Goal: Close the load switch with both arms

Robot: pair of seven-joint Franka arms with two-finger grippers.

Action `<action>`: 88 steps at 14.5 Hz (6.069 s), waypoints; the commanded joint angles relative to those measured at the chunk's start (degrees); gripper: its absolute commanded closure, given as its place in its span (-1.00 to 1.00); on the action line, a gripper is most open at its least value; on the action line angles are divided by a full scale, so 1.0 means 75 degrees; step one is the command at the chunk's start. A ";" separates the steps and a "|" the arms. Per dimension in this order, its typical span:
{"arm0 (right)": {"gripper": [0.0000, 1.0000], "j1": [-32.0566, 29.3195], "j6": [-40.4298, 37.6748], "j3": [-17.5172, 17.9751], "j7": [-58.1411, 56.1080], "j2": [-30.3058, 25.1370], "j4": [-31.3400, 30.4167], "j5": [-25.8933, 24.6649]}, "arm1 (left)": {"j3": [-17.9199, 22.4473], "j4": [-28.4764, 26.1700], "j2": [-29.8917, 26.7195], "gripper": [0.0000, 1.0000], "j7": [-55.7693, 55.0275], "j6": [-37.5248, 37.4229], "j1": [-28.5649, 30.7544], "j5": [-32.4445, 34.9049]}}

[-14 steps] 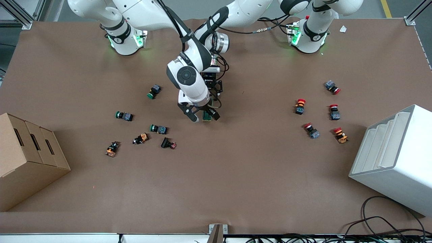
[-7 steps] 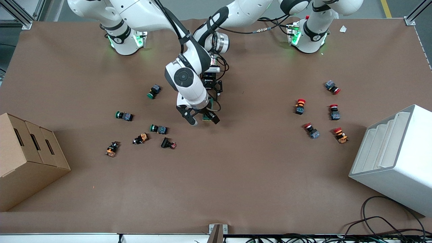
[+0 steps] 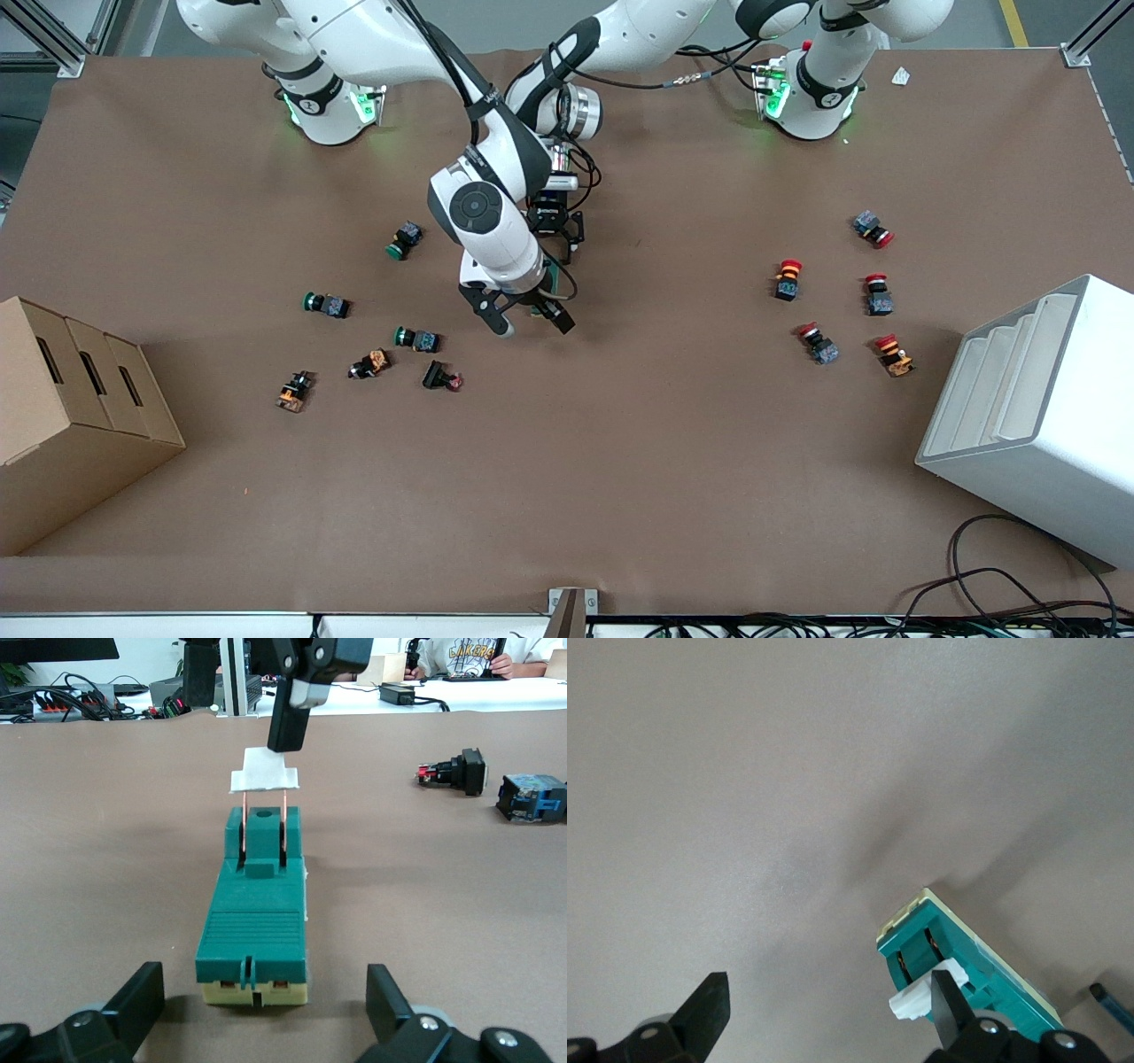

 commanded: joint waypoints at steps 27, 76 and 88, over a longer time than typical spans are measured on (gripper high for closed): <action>-1.00 -0.0752 -0.0721 0.0031 -0.1044 0.0839 0.1213 -0.0041 | 0.0169 0.0103 0.0331 -1.00 -0.0179 0.0134 0.0027 0.0120; -1.00 -0.2746 -0.4649 0.0019 -0.5945 -0.1552 0.1014 -0.0791 | 0.1479 0.2986 -0.5762 -1.00 1.8239 -0.1646 0.6741 -1.3929; -1.00 -0.2781 -0.4906 -0.0274 -0.6659 -0.1739 0.1026 -0.0920 | 0.1692 0.1229 -0.7590 -1.00 1.9367 -0.2174 0.7773 -1.4036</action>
